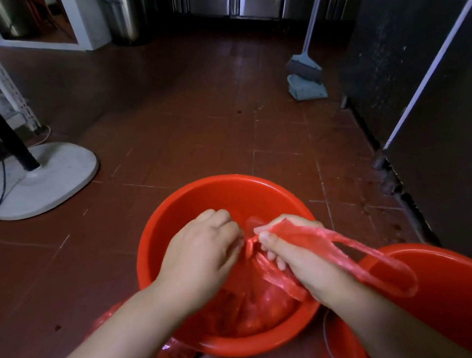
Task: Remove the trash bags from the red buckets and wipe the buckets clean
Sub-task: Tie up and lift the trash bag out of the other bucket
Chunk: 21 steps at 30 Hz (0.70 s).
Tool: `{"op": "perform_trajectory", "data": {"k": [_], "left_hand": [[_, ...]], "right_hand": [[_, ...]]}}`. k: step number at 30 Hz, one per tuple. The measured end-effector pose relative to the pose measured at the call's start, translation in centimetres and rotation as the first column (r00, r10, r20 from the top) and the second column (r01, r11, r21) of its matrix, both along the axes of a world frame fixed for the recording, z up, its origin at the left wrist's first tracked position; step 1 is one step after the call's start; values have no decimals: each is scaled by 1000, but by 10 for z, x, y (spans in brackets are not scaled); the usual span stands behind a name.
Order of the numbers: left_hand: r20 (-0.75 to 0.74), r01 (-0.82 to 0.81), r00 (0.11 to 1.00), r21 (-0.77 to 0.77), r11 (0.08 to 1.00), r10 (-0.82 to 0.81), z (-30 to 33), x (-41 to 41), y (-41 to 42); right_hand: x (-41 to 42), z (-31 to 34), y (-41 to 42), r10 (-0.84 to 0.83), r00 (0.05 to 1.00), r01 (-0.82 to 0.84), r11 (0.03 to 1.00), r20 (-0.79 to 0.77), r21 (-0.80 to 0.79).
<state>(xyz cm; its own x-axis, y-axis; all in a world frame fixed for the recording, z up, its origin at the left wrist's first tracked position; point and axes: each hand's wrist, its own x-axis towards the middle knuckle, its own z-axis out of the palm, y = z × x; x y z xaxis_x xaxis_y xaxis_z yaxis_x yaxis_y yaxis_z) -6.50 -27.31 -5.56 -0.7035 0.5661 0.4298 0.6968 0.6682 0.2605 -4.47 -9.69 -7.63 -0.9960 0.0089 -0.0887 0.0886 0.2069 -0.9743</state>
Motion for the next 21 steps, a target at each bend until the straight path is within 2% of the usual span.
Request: {"op": "perform_trajectory", "data": {"k": [2,4,7,14,16,18,20,21], "left_hand": [[-169,31,984,-138,990,-54,2,0,-6],[-251,51,960,-269,962,-121,0,-5,-19],[-202,78,965,-387,919,-168,-14,-8,-38],[-100,53,990,-377,925,-97,-44,2,-48],[-39,-2,999,-334,943,-12,-46,5,-46],[84,-112,988,-205,972,131,-45,6,-43],[369,-224,908,33,974,196,-38,3,-40],[541,-301,828,208,931,147,-30,3,-39]], "right_hand": [[2,1,3,-48,998,43,994,-46,-102],[7,-2,12,-114,991,98,977,-76,-187],[11,-15,19,-112,994,109,972,-4,-206],[13,-36,12,-179,973,206,960,145,-192],[10,-33,9,-215,959,251,946,183,-207],[5,-23,5,-229,955,274,924,188,-265],[0,-7,1,-219,961,266,901,171,-343],[-1,3,-1,-206,966,252,891,158,-379]]}}
